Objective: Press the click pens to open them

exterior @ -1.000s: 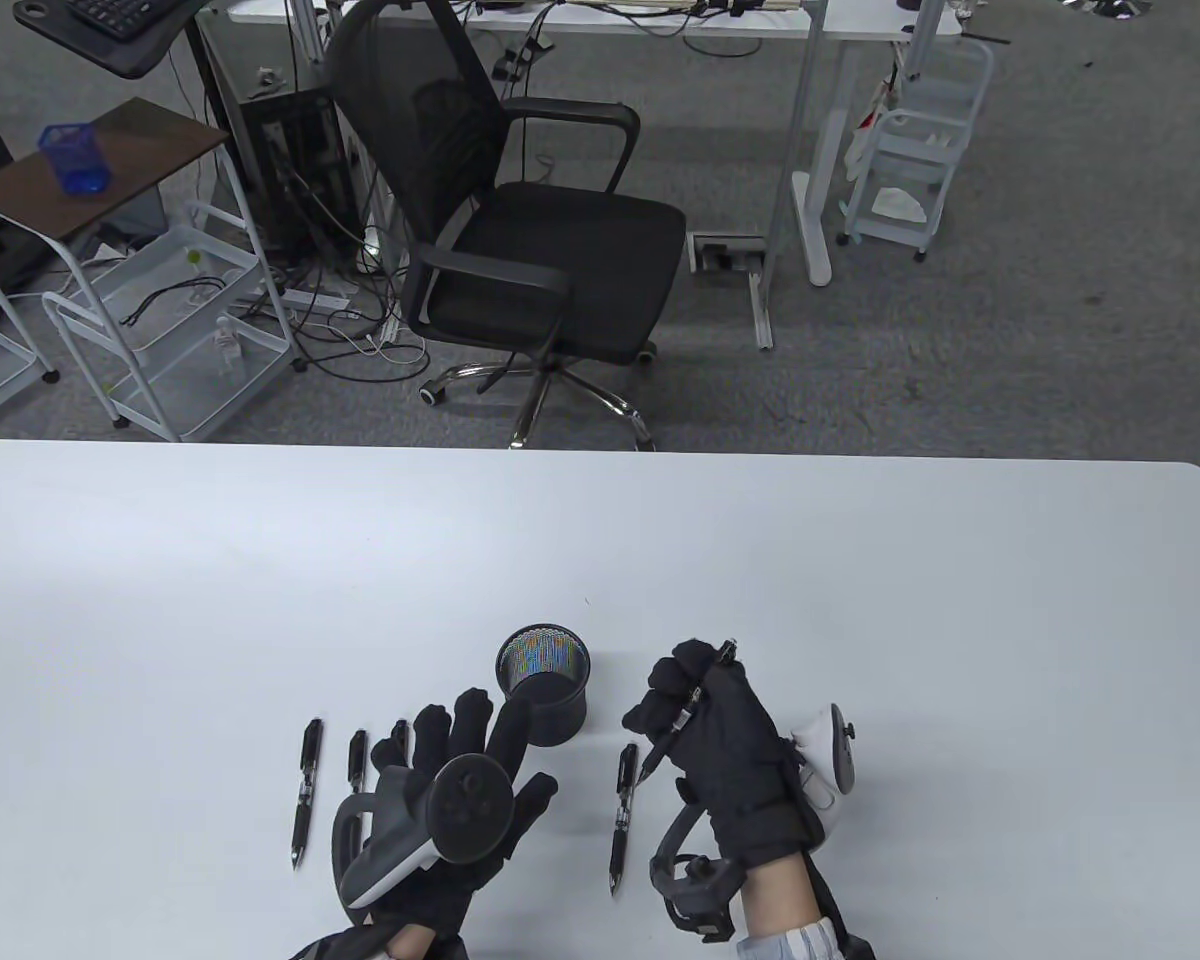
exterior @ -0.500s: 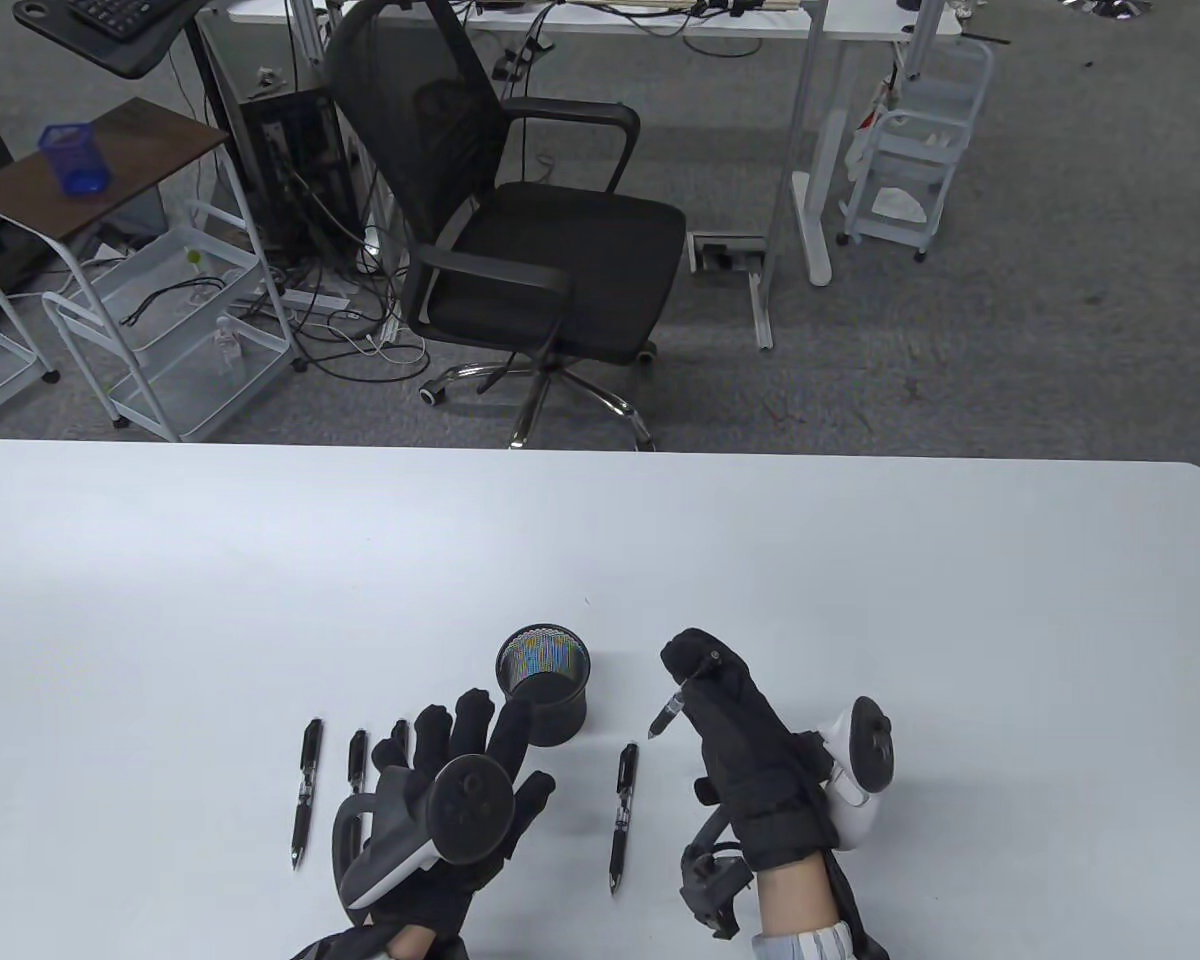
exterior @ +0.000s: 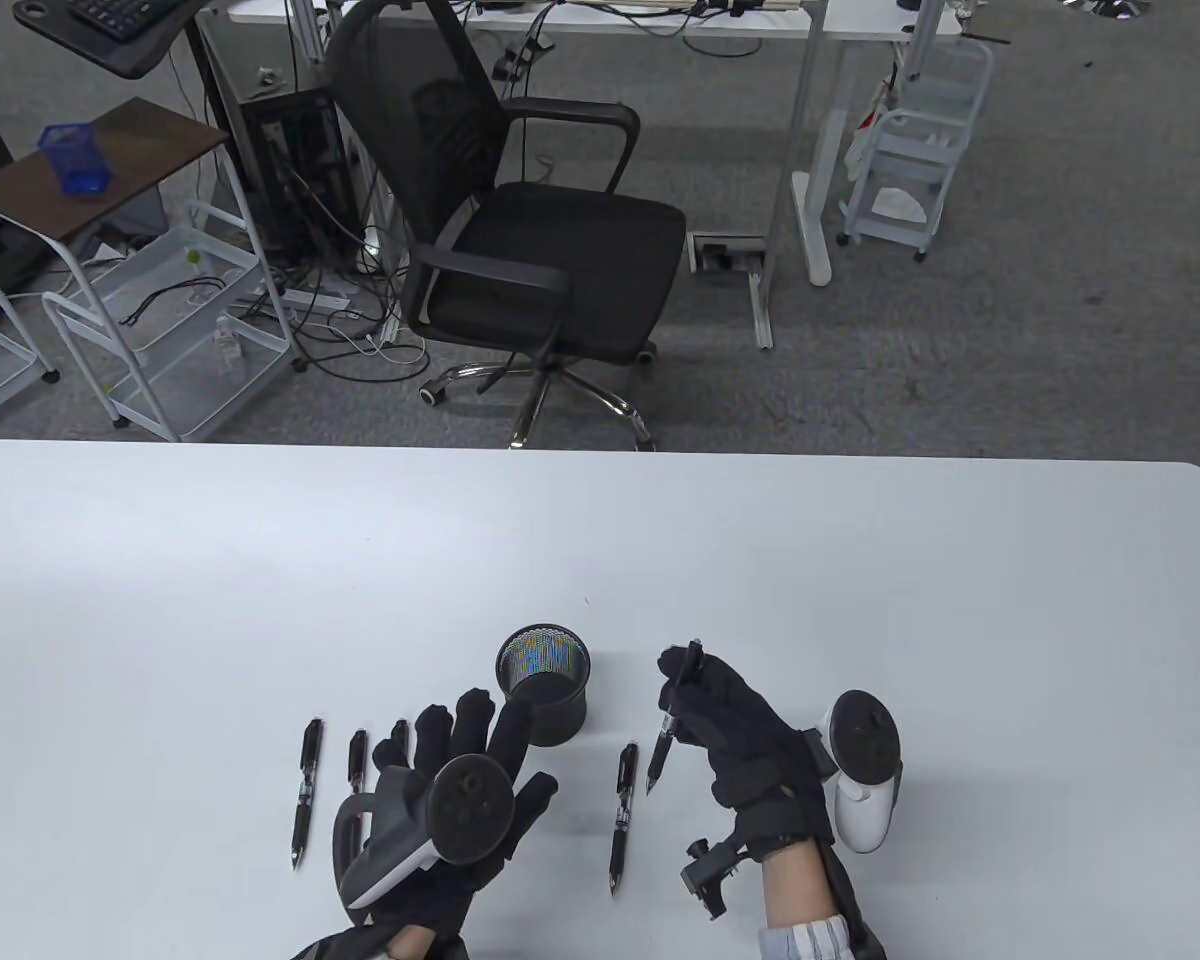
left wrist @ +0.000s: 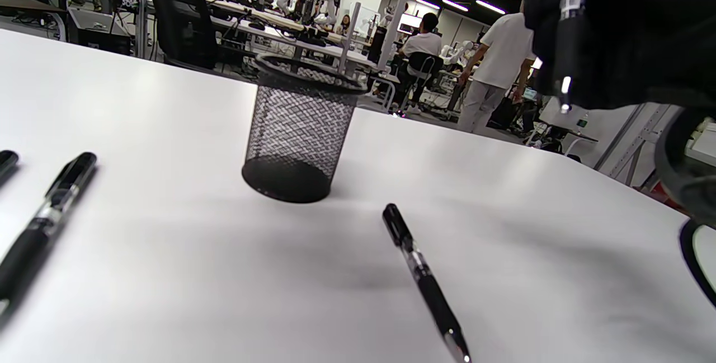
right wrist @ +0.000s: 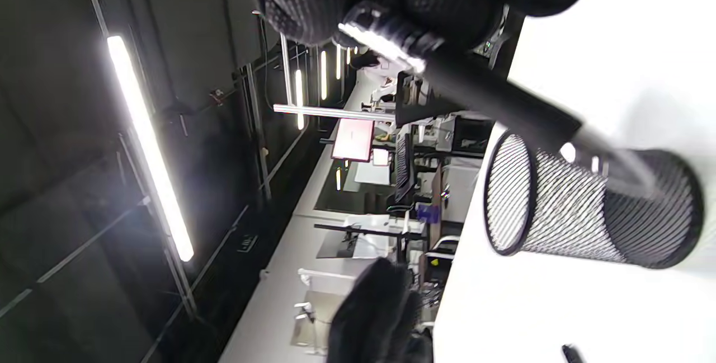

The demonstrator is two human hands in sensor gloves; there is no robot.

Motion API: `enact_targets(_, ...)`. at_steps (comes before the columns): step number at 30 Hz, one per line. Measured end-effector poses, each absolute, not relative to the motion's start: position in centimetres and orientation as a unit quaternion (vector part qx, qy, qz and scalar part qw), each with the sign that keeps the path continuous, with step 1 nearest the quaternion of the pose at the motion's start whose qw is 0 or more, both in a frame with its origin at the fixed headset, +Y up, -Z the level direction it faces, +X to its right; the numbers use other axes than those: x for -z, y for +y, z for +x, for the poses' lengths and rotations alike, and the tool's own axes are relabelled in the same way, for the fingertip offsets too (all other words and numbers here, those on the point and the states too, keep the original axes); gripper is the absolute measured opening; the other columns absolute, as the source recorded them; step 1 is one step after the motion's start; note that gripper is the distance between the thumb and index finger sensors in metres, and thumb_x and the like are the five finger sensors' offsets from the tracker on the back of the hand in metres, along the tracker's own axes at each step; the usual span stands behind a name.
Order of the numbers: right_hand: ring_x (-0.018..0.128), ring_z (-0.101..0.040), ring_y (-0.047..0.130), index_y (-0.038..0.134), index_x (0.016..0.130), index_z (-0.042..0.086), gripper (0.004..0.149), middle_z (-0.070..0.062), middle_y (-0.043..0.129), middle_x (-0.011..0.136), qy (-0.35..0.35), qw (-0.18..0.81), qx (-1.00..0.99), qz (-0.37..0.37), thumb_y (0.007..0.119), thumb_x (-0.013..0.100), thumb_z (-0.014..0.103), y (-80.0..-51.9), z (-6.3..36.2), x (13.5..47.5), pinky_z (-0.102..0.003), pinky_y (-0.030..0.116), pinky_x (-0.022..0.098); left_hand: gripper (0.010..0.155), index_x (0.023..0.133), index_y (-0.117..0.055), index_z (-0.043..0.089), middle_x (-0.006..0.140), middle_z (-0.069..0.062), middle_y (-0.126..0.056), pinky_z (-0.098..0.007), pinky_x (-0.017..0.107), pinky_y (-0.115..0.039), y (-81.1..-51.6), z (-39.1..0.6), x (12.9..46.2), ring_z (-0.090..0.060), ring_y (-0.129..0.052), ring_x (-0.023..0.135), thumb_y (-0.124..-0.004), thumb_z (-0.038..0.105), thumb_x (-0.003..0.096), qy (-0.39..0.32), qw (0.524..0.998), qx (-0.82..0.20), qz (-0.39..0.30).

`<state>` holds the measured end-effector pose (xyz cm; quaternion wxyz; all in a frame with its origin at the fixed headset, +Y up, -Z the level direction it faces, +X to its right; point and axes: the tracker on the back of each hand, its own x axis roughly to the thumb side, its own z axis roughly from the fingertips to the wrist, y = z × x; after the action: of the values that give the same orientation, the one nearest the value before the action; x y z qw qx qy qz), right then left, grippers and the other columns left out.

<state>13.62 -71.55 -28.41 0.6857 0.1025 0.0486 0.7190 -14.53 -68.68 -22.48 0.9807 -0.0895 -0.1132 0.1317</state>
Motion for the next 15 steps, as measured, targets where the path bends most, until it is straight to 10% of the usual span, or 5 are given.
enact_targets(15, 0.052, -0.025, 0.095, 0.066, 0.107, -0.008, 0.057, -0.021, 0.088, 0.078, 0.036, 0.513, -0.857, 0.026, 0.078, 0.063, 0.027, -73.9, 13.8, 29.1, -0.04, 0.081, 0.048, 0.067, 0.127, -0.03, 0.022, 0.131, -0.025, -0.028, -0.083, 0.071, -0.027, -68.7, -14.5, 22.5, -0.061, -0.031, 0.115, -0.054, 0.054, 0.0733, -0.117, 0.979, -0.135, -0.094)
